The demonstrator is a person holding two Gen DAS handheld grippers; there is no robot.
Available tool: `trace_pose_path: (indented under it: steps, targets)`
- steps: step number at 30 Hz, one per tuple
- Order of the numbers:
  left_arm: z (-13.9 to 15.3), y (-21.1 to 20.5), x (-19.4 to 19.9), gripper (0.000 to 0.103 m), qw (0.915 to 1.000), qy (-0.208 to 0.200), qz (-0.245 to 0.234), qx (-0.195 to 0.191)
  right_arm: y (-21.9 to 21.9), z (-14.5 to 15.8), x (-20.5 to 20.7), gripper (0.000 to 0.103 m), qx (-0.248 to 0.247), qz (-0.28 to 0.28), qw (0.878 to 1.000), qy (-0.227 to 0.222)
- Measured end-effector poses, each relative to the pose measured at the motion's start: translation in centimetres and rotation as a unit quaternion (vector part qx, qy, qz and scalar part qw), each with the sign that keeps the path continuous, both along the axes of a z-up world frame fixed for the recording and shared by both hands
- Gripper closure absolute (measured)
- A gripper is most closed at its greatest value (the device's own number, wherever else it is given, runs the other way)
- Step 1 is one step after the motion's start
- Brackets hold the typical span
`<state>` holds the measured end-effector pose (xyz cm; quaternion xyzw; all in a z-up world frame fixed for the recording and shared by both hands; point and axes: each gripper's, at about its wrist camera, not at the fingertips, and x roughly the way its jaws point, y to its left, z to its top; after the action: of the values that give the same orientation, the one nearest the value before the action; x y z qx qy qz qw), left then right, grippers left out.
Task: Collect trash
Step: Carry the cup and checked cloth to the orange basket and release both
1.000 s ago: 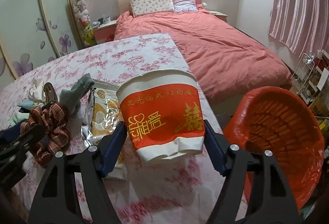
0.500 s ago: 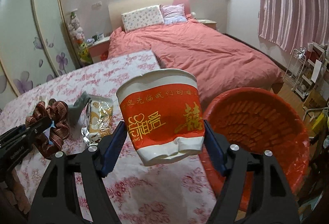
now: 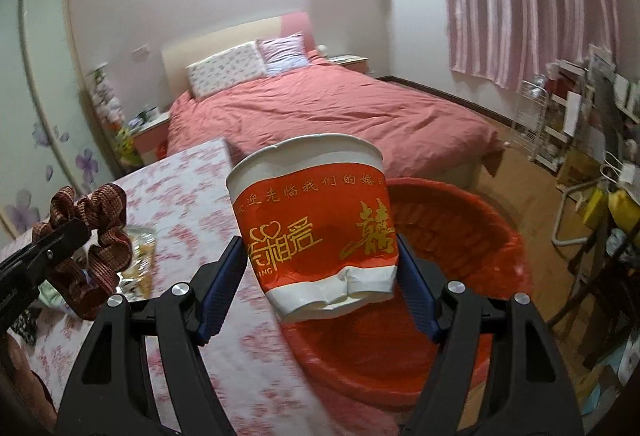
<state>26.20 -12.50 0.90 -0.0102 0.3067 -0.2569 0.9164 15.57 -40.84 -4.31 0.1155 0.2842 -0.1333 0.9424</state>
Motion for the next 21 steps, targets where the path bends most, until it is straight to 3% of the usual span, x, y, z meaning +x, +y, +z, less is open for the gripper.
trace_pose_path:
  steps: [8, 17, 21]
  targets:
    - [-1.5, -7.3, 0.3, 0.08, 0.9973, 0.02, -0.07, -0.009, -4.4, -1.2, -0.1, 0.03, 0.021, -0.039, 0.999, -0.001]
    - [-4.0, -12.6, 1.5, 0.079, 0.9926, 0.043, -0.114, -0.003, -7.3, -3.0, -0.7, 0.03, 0.048, -0.068, 0.996, 0.005]
    - [-5.0, -13.1, 2.2, 0.068, 0.9927, 0.054, -0.108, 0.003, -7.7, -2.8, -0.9, 0.029, 0.059, -0.069, 0.996, 0.004]
